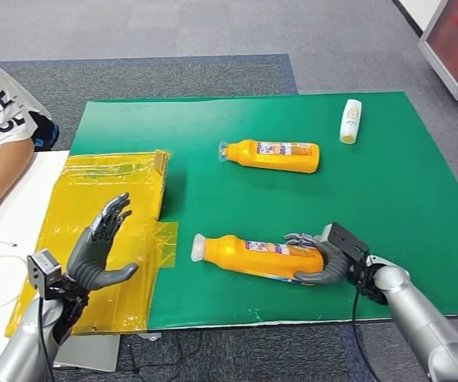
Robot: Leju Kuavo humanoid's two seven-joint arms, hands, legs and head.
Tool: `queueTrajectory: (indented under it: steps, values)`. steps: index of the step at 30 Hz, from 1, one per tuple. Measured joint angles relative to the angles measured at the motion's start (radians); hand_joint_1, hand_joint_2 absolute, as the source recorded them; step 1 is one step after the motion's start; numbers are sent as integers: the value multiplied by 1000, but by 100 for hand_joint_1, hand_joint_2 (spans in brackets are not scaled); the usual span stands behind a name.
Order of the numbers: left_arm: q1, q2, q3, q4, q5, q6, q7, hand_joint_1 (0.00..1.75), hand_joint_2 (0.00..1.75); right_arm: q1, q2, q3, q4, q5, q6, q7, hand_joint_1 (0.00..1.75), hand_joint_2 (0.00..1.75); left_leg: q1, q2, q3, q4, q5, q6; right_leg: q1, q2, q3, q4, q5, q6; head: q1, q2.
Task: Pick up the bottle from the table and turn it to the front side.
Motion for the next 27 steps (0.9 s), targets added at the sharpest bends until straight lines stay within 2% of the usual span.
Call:
queueTrajectory:
  steps: [8, 15, 27]
  values:
    - [16, 2, 1, 0, 17, -11, 0, 0, 175, 44, 0, -47, -37, -75, 44, 3, 175, 175, 0, 0, 0, 0, 0, 0, 0, 0, 0, 0, 0, 0, 0, 0]
    - [32, 2, 3, 0, 32, -23, 10, 0, 175, 86, 22, -103, -97, -233, 130, 24, 175, 175, 0, 0, -1, 0, 0, 0, 0, 0, 0, 0, 0, 0, 0, 0]
    - [70, 3, 18, 4, 68, -51, 22, 0, 175, 144, 95, -164, -230, -314, 119, 78, 175, 175, 0, 0, -1, 0, 0, 0, 0, 0, -1, 0, -1, 1, 0, 0]
